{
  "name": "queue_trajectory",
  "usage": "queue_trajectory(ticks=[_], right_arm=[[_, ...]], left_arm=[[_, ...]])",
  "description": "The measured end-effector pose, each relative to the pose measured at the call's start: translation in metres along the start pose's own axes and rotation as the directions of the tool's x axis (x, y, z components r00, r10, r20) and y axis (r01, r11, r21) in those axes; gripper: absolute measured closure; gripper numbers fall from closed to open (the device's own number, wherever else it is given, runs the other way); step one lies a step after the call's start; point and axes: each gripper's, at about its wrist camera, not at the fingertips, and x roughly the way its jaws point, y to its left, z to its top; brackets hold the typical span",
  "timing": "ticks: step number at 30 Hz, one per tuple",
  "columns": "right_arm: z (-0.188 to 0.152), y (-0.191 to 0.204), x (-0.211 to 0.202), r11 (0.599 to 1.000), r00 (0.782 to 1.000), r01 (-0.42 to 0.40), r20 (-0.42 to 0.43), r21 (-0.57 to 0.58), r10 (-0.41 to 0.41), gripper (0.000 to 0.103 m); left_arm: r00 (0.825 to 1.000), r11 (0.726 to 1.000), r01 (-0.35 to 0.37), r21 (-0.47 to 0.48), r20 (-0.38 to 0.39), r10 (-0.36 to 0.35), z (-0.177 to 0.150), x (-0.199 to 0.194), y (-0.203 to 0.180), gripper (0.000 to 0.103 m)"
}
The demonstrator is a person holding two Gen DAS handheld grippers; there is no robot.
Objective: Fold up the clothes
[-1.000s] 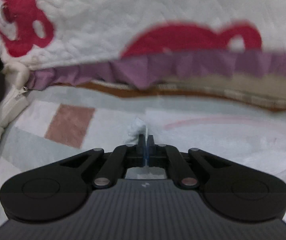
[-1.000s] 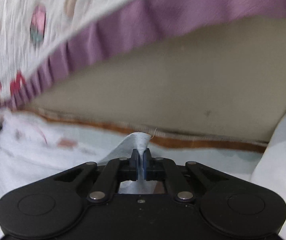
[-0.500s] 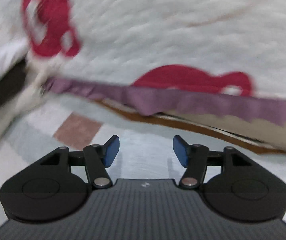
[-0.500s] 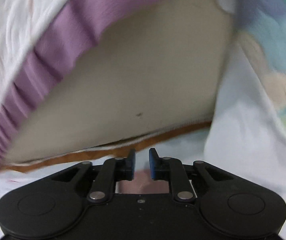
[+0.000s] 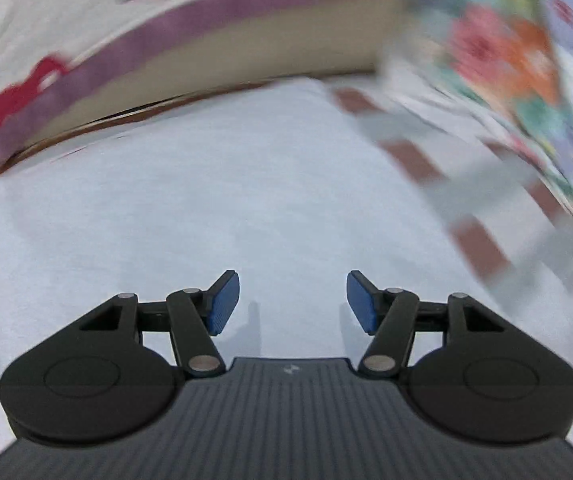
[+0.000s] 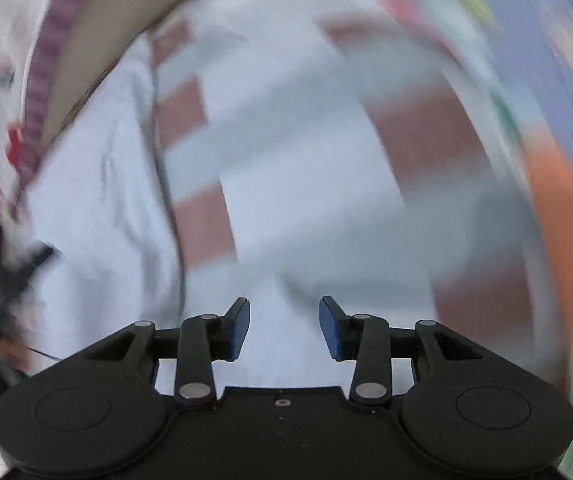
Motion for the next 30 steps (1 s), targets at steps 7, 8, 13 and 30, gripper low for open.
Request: queue_trajectory(ticks=[7, 8, 13, 30], right_arm=[[-0.092, -0.061, -0.023, 0.941, 0.982, -0.141, -0.077, 0.306, 0.172, 0.041], [-0.099, -0.064, -0.02, 0.937, 0.982, -0.134, -0.083, 0.323, 0.169, 0.041], [-0.118, -0.075, -0.015, 0.899, 0.983, -0.169, -0.001, 0.403, 0.186, 0.039], [-0.2, 0.05, -0.087, 0.959, 0.842, 0.04, 0.527, -0.281, 0.12, 0.099]], left_arm=[[0.987, 0.988, 0.145, 0.051, 0.065, -0.148, -0.012, -0.051, -0.093, 0.044], [0.986, 0.988, 0.15, 0.04, 0.066, -0.153, -0.017, -0.054, -0.099, 0.044], [0.976, 0.976, 0.215, -0.02, 0.023, -0.215, -0.039, -0.052, -0.106, 0.044], [0.891, 0.882, 0.455, 0.124, -0.064, -0.45, -0.108, -0.069, -0.131, 0.044]])
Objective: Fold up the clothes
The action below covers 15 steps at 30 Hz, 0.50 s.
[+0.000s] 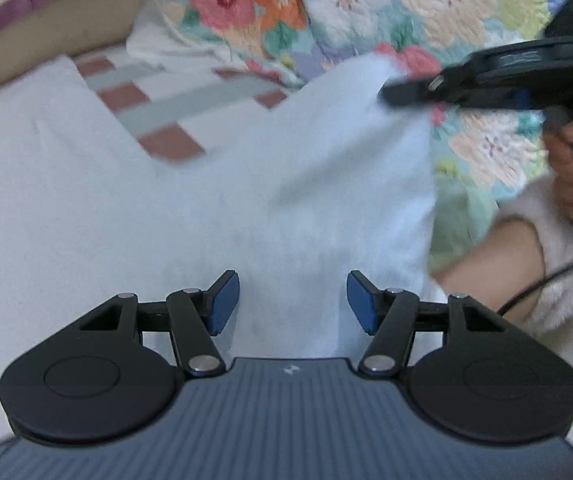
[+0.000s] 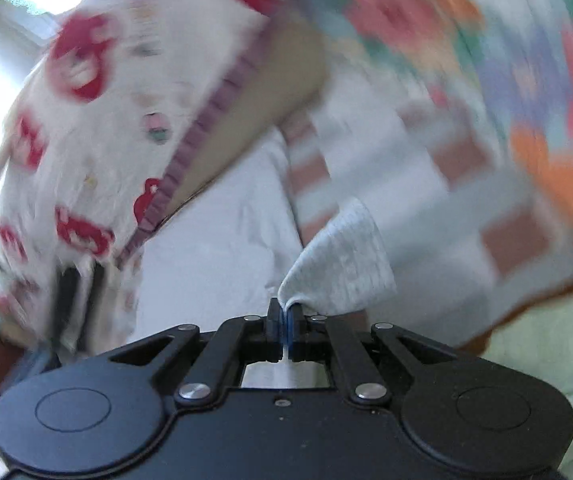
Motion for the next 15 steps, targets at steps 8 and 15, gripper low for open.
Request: queue_trajectory(ticks=[8, 15], right_arm=[[-0.002, 0.031, -0.007, 0.965, 0.988, 0.153, 0.052, -0.213, -0.145, 0.099], [-0.001, -0.003, -0.017, 0.984, 0.984, 0.174, 0.042, -0.039, -0.172, 0.099]], left_arm=[[0.987, 0.974, 0.16, -0.158, 0.02, -0.159, 0.001, 0.002, 0.013, 0.043], [0.981, 0.973, 0.196, -0.12, 0.016, -0.195, 0.001, 0.008, 0.002, 0.043]])
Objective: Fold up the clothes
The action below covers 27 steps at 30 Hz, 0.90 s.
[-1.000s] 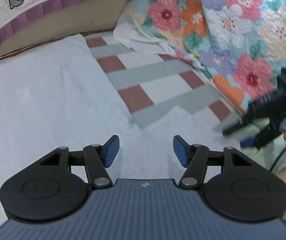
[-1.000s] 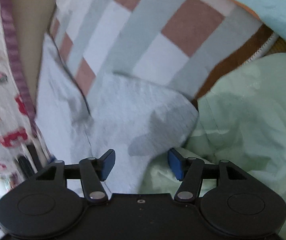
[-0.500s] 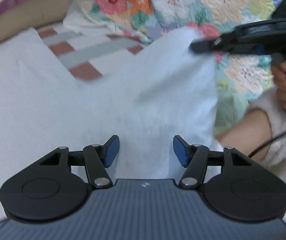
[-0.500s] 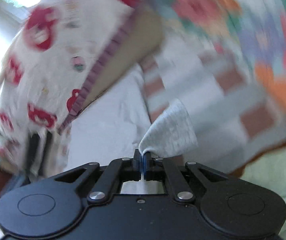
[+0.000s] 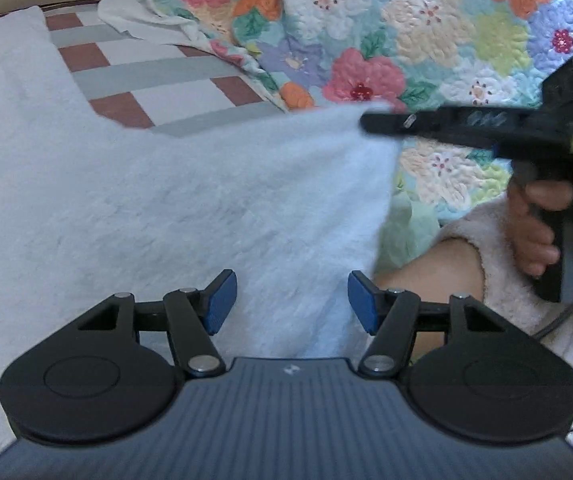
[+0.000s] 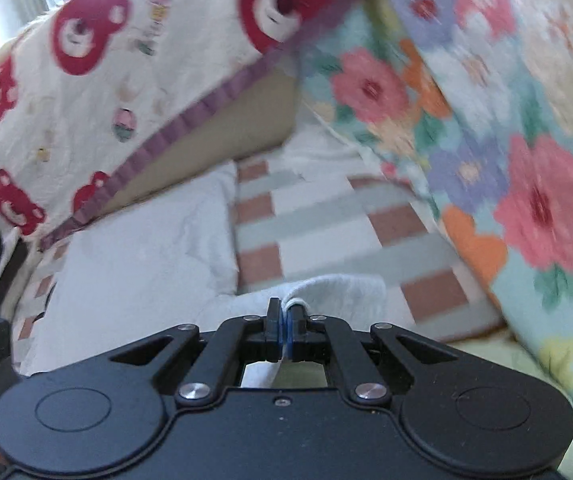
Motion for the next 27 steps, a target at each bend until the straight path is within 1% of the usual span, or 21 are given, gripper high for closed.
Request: queue_trajectory(ticks=[2, 4, 6, 7, 9, 11, 12, 13, 15, 16, 18, 19, 20, 22, 23, 24, 25, 26, 27], right_arm=[[-0.002, -0.005, 0.007, 1.0, 0.999, 0.01, -0.032, 0.024, -0.009, 0.099], [-0.003, -0.007, 0.01, 0.999, 0.999, 0.012, -0.048, 0.041, -0.01, 0.099], [-0.001, -0.002, 0.006, 0.999, 0.999, -0.04, -0.025, 0.034, 0.041, 0.099], [0.0, 0.004, 0.003, 0.997, 0.997, -0.08, -0.009, 0.02, 0.081, 0.099], [0.0, 0.019, -0.002, 0.986, 0.986, -0.164, 0.014, -0.036, 0.164, 0.099], [-0.005, 0.041, -0.003, 0.965, 0.973, -0.226, 0.008, -0.136, 0.229, 0.099], [-0.011, 0.054, -0.002, 0.947, 0.968, -0.248, -0.017, -0.203, 0.25, 0.099], [-0.019, 0.068, 0.001, 0.923, 0.962, -0.271, -0.048, -0.272, 0.269, 0.099], [-0.038, 0.094, 0.008, 0.862, 0.95, -0.312, -0.122, -0.399, 0.287, 0.099], [-0.049, 0.105, 0.012, 0.83, 0.943, -0.334, -0.165, -0.446, 0.29, 0.099], [-0.068, 0.125, 0.02, 0.765, 0.923, -0.382, -0.251, -0.518, 0.29, 0.098], [-0.073, 0.127, 0.023, 0.755, 0.918, -0.391, -0.278, -0.525, 0.282, 0.098], [-0.077, 0.127, 0.026, 0.756, 0.914, -0.396, -0.3, -0.522, 0.271, 0.097], [-0.085, 0.127, 0.031, 0.756, 0.906, -0.404, -0.343, -0.515, 0.25, 0.094], [-0.089, 0.127, 0.033, 0.757, 0.9, -0.407, -0.364, -0.511, 0.239, 0.091], [-0.093, 0.127, 0.036, 0.757, 0.894, -0.411, -0.385, -0.507, 0.228, 0.082], [-0.097, 0.127, 0.038, 0.758, 0.888, -0.415, -0.406, -0.504, 0.217, 0.079], [-0.101, 0.126, 0.041, 0.758, 0.881, -0.419, -0.426, -0.5, 0.206, 0.078], [-0.102, 0.123, 0.039, 0.767, 0.874, -0.426, -0.436, -0.481, 0.212, 0.075]], left_arm=[[1.0, 0.999, -0.021, 0.027, 0.018, 0.02, 0.003, 0.001, -0.002, 0.043], [0.998, 0.992, -0.061, 0.109, 0.021, 0.059, 0.005, 0.005, -0.009, 0.043], [0.999, 0.993, -0.034, 0.117, -0.013, 0.036, 0.004, 0.01, -0.01, 0.043], [0.999, 0.993, -0.02, 0.113, -0.024, 0.023, 0.004, 0.011, -0.01, 0.043], [1.0, 0.999, 0.001, 0.048, -0.007, -0.001, 0.006, -0.002, 0.003, 0.043], [0.998, 0.997, 0.003, -0.078, 0.055, 0.001, 0.009, -0.027, 0.028, 0.042], [0.996, 0.991, -0.011, -0.136, 0.083, 0.022, 0.009, -0.039, 0.042, 0.042], [0.992, 0.982, -0.04, -0.183, 0.11, 0.061, 0.009, -0.052, 0.054, 0.042], [0.975, 0.965, -0.114, -0.237, 0.157, 0.154, 0.008, -0.078, 0.074, 0.042], [0.969, 0.956, -0.13, -0.263, 0.172, 0.179, 0.007, -0.087, 0.082, 0.042], [0.962, 0.945, -0.121, -0.305, 0.2, 0.188, 0.008, -0.1, 0.091, 0.042], [0.959, 0.946, -0.113, -0.304, 0.215, 0.184, 0.01, -0.102, 0.09, 0.042], [0.957, 0.948, -0.108, -0.299, 0.227, 0.181, 0.012, -0.103, 0.09, 0.042], [0.957, 0.961, -0.116, -0.252, 0.231, 0.176, 0.02, -0.097, 0.08, 0.04], [0.96, 0.968, -0.124, -0.217, 0.219, 0.172, 0.024, -0.091, 0.074, 0.04], [0.966, 0.976, -0.134, -0.169, 0.197, 0.166, 0.029, -0.083, 0.066, 0.04], [0.971, 0.982, -0.142, -0.121, 0.173, 0.162, 0.033, -0.075, 0.058, 0.04], [0.976, 0.986, -0.15, -0.071, 0.15, 0.159, 0.037, -0.068, 0.048, 0.04], [0.98, 0.988, -0.156, -0.015, 0.124, 0.157, 0.04, -0.06, 0.037, 0.04]])
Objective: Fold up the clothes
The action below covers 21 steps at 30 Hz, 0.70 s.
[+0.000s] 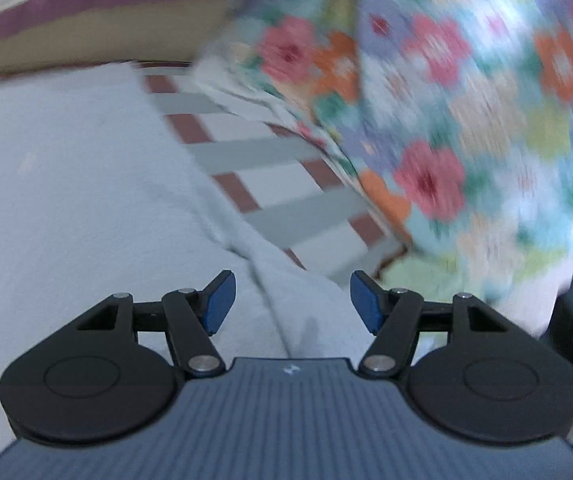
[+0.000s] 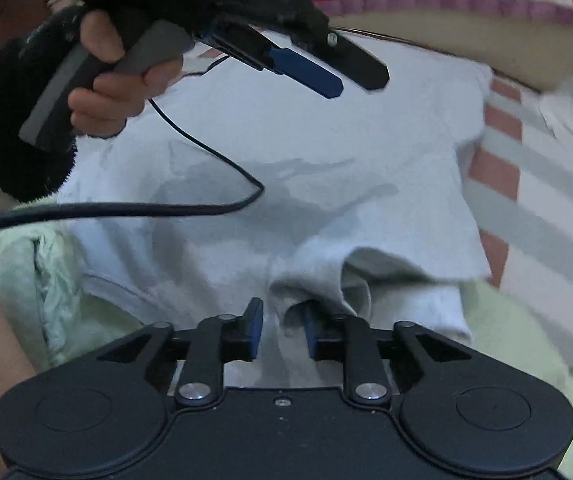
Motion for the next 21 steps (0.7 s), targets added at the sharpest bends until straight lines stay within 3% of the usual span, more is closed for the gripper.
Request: queue_trajectory(ticks=[2, 7, 11, 18, 21], right_arm=[[-0.005, -0.008, -0.008, 0.998, 1.0, -0.024, 0.019, 0.055, 0.023, 0.068], [-0.01, -0.02, -0.013, 0.98, 0.996, -0.071, 0.062, 0.186, 0.061, 0.067], [-0.014, -0.019, -0.014, 0.975, 0.996, -0.061, 0.078, 0.215, 0.046, 0.067], [-0.02, -0.008, -0.05, 0.979, 0.992, 0.048, 0.108, 0.198, -0.07, 0.063], [-0.023, -0.004, -0.072, 0.976, 0.983, 0.105, 0.127, 0.19, -0.13, 0.063]], left_arm=[[0.998, 0.996, 0.02, 0.086, -0.062, -0.014, 0.004, 0.016, -0.022, 0.04], [0.988, 0.987, 0.063, 0.147, -0.149, -0.041, 0.012, 0.043, -0.051, 0.04], [0.979, 0.976, 0.074, 0.207, -0.201, -0.032, 0.009, 0.051, -0.066, 0.039], [0.966, 0.989, 0.114, 0.096, -0.241, -0.088, -0.01, 0.036, -0.06, 0.038], [0.964, 0.985, 0.13, 0.111, -0.246, -0.099, -0.017, 0.026, -0.063, 0.034]])
